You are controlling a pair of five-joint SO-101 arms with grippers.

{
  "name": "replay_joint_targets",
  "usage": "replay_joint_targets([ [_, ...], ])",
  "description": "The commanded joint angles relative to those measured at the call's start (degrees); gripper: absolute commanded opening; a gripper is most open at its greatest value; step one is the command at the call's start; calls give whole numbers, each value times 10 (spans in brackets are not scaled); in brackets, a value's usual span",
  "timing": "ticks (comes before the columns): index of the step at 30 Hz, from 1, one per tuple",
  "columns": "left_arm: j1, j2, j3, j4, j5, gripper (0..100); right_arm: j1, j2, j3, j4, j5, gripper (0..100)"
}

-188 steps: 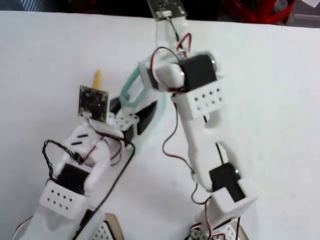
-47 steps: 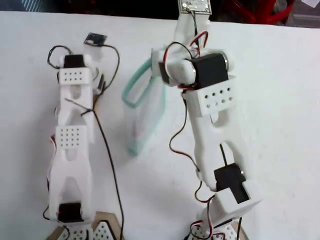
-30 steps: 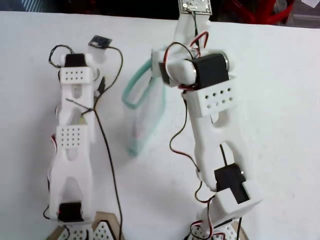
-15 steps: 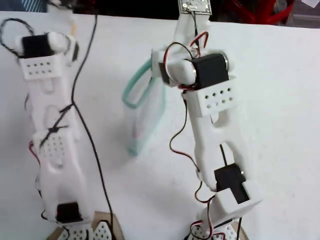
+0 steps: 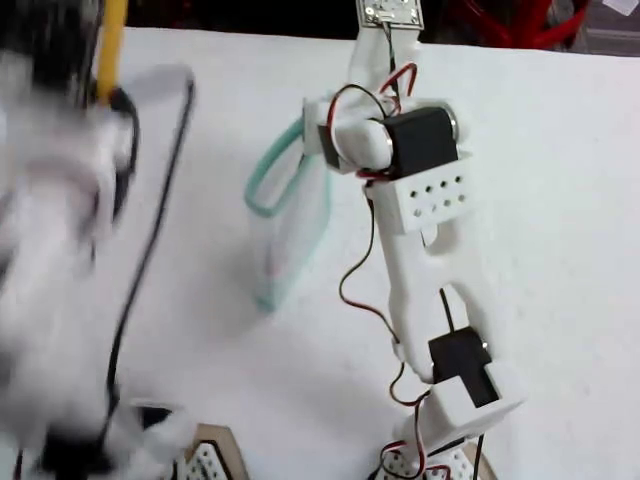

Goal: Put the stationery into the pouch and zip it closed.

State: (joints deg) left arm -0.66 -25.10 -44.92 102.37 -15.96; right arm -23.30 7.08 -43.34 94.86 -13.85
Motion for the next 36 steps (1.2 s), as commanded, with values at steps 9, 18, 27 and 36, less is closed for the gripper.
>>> replay_joint_targets([
  [9, 150, -443, 451, -296, 132, 24, -3, -9, 2, 9, -2, 23],
  [18, 150, -631, 930, -758, 178, 24, -3, -8, 2, 19, -1, 23],
  [27, 229, -548, 974, -871, 254, 24, -16, -9, 2, 16, -4, 23],
  [36, 236, -468, 993, -889, 213, 24, -15, -13, 2, 20, -4, 23],
])
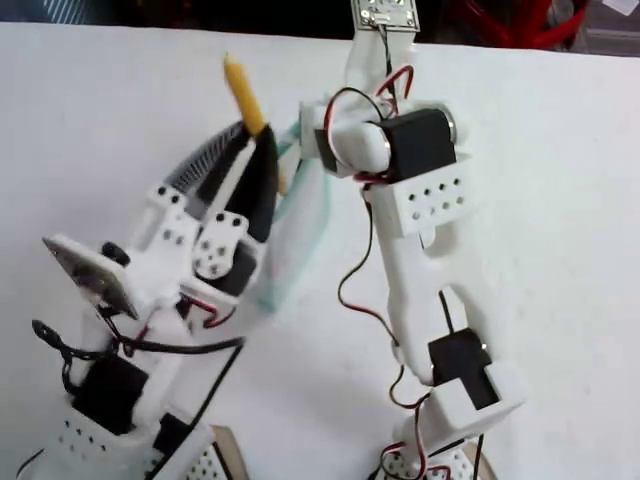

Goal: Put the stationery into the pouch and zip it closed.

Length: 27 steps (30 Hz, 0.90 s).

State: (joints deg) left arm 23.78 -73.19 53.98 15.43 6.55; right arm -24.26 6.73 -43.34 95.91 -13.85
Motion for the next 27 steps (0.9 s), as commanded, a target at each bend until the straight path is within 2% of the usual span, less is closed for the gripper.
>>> replay_joint_targets([
  [1, -8, 10, 11, -25, -13, 24, -5, -9, 2, 10, -4, 23],
  [12, -11, -45, 107, -51, -15, 24, 0, -10, 2, 18, -4, 23],
  [16, -8, -69, 142, -55, -61, 24, 6, -10, 2, 18, -4, 23],
  [19, -6, -80, 153, -51, -64, 26, 5, -10, 2, 18, -4, 23],
  [21, -1, -85, 154, -47, -62, 75, 5, -10, 2, 18, -4, 23],
  [24, 0, -97, 143, 19, -62, 162, 5, -10, 2, 18, -4, 23],
  [27, 3, -109, 112, 90, -57, 165, 5, -10, 2, 18, -4, 23],
])
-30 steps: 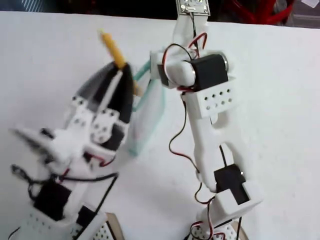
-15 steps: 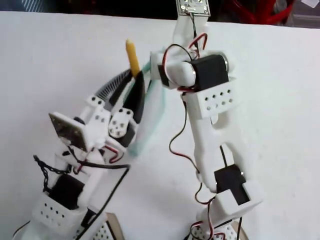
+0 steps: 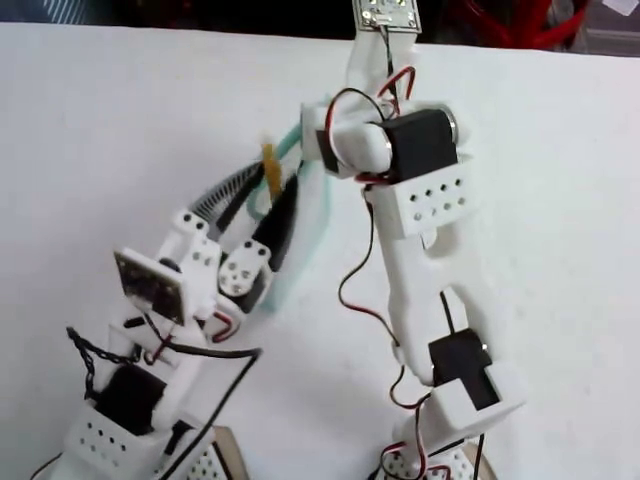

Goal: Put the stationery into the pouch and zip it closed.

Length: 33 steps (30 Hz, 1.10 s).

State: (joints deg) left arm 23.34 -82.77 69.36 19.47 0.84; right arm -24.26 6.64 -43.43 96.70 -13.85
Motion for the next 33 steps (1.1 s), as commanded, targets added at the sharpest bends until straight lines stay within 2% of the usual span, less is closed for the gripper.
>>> replay_joint_targets([
  [1, 4, -16, -58, 67, 11, 166, 5, -9, 3, 10, -4, 23],
  [6, -5, -19, -126, 158, 35, 200, 5, -9, 3, 10, -4, 23],
  [11, -129, -21, -171, 258, 37, 200, 22, -9, 3, 9, -3, 23],
  [13, -154, -21, -171, 306, 39, 200, 33, -7, 3, 7, -4, 23],
  [15, -144, -21, -171, 360, 40, 203, 35, -7, 3, 7, -4, 23],
  [18, -91, -21, -168, 410, 40, 203, 32, -7, 3, 6, -4, 23],
  [20, -51, -21, -145, 399, 40, 207, 32, -5, 3, 6, -2, 23],
  [22, -22, -20, -95, 343, 40, 228, 41, -2, 4, -2, 1, 26],
  [24, -15, -20, -37, 271, 40, 233, 90, 8, 18, -37, 1, 27],
  [26, -22, -20, 7, 225, 40, 231, 123, 22, 34, -41, -6, 23],
  [28, -42, -20, 32, 201, 40, 225, 69, 8, 29, 22, 4, 23],
  [29, -51, -20, 36, 194, 40, 225, 37, 0, 33, 19, 24, 23],
  [31, -69, -20, 34, 194, 40, 225, 22, -14, 47, -23, 76, 23],
  [33, -90, -21, 37, 194, 40, 225, 56, -7, 57, -103, 73, 23],
])
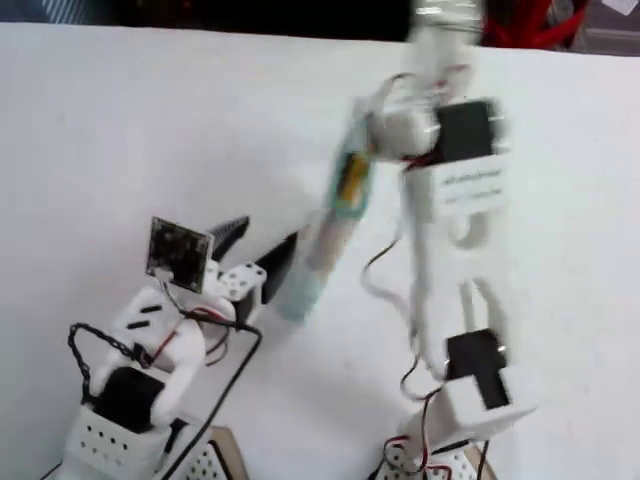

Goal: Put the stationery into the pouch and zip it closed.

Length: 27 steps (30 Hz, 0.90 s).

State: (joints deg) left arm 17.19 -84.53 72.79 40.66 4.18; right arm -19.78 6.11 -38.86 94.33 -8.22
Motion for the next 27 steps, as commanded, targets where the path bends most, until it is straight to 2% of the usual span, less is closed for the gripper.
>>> replay_joint_targets([
  [1, -40, -3, 4, -18, 7, 225, 29, 5, 14, -106, -3, 23],
  [3, -54, -2, 16, -20, 7, 225, 30, 9, 13, -95, -37, 23],
  [4, -57, -2, 22, -22, 7, 226, 11, 5, 7, -69, -28, 23],
  [7, -52, -2, 39, -39, 7, 226, -69, -15, -8, -23, 55, 23],
  [9, -53, -2, 52, -55, 7, 226, -71, -20, -14, -59, 97, 23],
  [11, -58, -2, 64, -69, 7, 226, -25, -19, -8, -137, 76, 23],
  [13, -58, -2, 74, -80, 7, 226, 28, -12, 2, -184, -3, 23],
  [16, -54, -2, 84, -91, 6, 226, 69, -6, 6, -177, -111, 23],
  [23, -51, -3, 84, -91, 7, 229, 24, -43, 9, -87, -86, 23],
  [27, -7, -3, 82, -91, 7, 229, -4, -45, 10, -73, -89, 23],
])
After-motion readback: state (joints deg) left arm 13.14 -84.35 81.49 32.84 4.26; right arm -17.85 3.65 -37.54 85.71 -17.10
